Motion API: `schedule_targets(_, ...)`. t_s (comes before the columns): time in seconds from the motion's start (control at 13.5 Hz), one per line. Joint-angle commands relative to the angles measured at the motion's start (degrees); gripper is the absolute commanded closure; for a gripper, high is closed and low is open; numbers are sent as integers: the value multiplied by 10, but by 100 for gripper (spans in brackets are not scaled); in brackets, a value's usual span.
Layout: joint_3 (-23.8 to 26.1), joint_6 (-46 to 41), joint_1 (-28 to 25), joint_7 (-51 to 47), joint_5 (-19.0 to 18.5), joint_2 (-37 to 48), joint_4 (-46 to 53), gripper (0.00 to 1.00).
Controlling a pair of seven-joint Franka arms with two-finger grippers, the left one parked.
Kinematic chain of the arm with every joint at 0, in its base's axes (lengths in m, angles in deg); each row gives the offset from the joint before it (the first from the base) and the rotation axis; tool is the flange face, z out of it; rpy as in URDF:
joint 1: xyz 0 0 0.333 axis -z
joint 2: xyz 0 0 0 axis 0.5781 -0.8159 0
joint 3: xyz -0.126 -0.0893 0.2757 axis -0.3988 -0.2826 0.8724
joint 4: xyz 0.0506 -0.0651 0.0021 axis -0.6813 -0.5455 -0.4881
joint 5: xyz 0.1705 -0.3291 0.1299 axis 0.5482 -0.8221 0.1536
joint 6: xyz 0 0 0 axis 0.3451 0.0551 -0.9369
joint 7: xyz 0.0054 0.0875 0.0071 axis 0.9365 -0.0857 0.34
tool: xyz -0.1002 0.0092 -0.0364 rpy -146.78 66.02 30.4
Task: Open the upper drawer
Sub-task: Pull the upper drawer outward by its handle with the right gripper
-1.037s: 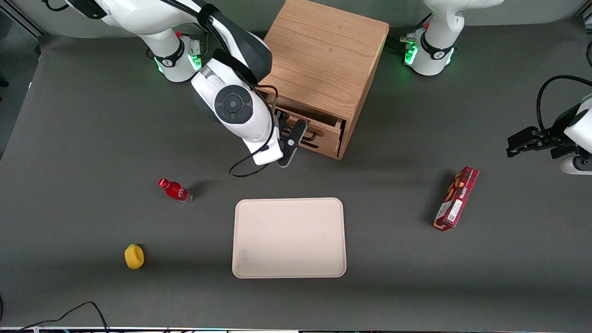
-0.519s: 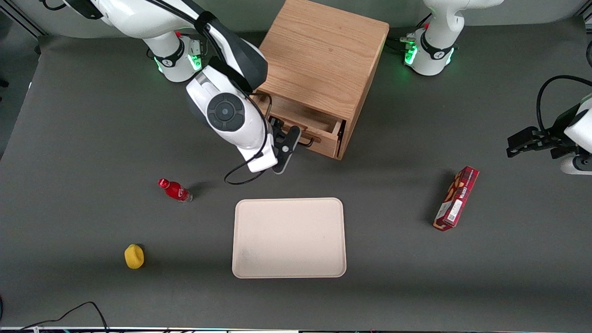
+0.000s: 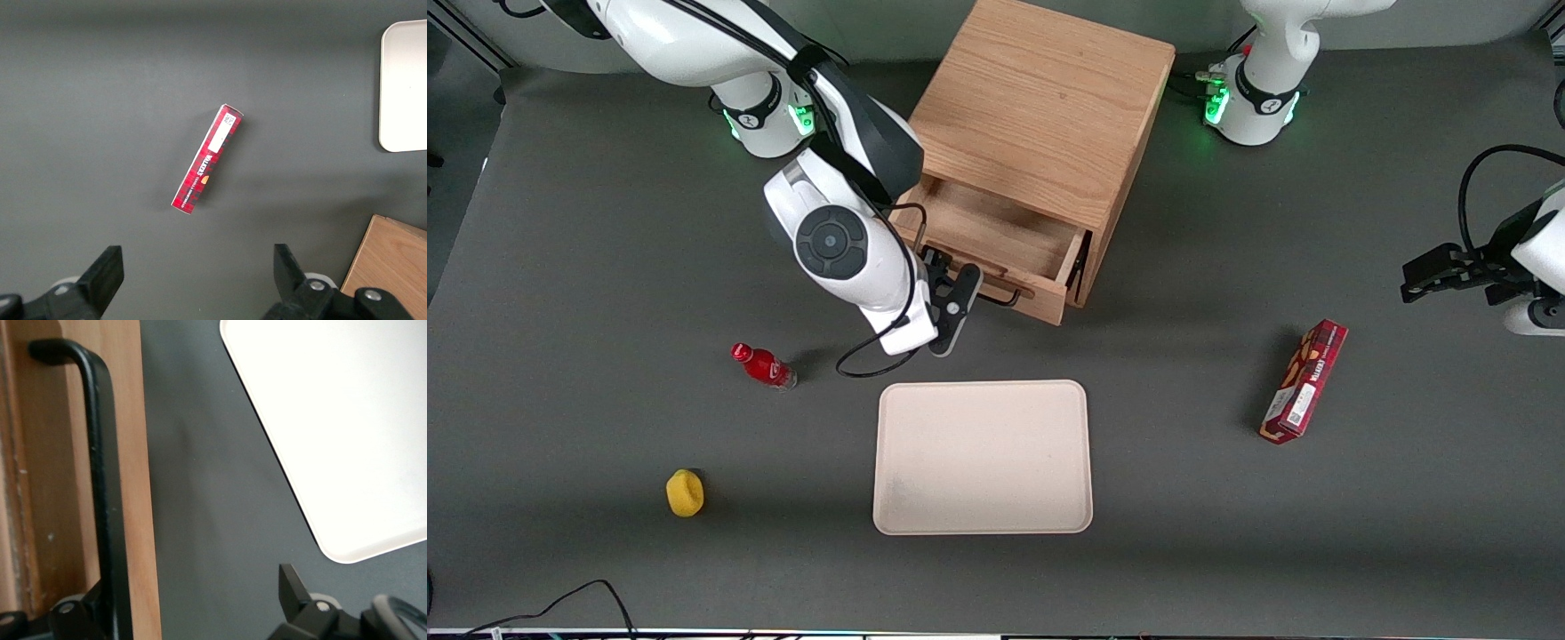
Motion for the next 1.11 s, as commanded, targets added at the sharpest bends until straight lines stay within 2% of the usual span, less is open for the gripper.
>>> schedule_targets(0.0, -28, 8, -3, 34, 40, -1, -1, 0)
schedule_targets(0.44, -81, 12, -11, 34, 149, -7, 0, 0)
schedule_targets(0.74, -83, 14, -11, 29, 162, -8, 6, 0)
schedule_targets(0.89, -94, 20, -11, 29, 189, -11, 6, 0)
schedule_targets(1.04, -100, 22, -15, 29, 192, -12, 15, 0)
